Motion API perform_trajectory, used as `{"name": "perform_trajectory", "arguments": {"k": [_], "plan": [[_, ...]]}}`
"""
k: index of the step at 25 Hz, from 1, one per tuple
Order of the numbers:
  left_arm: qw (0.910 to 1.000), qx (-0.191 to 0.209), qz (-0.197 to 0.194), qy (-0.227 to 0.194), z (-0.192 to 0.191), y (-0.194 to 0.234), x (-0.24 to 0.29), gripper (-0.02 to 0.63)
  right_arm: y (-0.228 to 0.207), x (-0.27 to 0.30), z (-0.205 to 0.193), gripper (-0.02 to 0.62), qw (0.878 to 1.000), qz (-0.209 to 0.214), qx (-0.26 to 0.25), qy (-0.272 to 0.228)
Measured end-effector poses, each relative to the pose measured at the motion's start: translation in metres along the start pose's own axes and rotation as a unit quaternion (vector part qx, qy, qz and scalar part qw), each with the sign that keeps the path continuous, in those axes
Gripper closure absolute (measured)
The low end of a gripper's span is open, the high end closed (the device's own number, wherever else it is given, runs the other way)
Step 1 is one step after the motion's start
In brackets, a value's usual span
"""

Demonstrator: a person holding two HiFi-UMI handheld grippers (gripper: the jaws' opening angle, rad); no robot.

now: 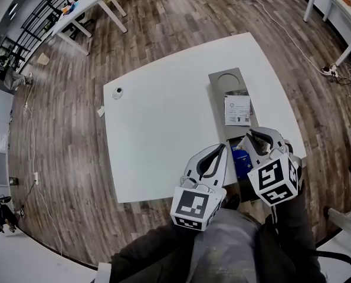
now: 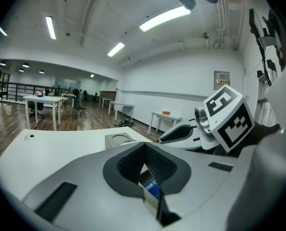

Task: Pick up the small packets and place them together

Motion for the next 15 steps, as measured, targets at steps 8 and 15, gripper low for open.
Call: {"name": "perform_trajectory", "arguments": {"k": [8,15], "plan": [[0.9995,-0.021,0.025,0.001,0.021,0.053,0.026,0.603,-0.043,0.056,0.040,0.551,1.000,0.006,-0.022,-0.012],[0.9978,-0.048,0.042,0.018,0.015,0.091,0.039,0.603,-0.050,0.108,0.033,0.549,0.999,0.034,-0.018,0.013]]}}
Point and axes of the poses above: the fingertips, and each gripper's own axes: x forward along the fingers, y to its left, z out of its top, the point moved 1 cm from there along -x, backward along the fingers, and after that the axes turned 13 degrees about -x, right-handed, at the moved point
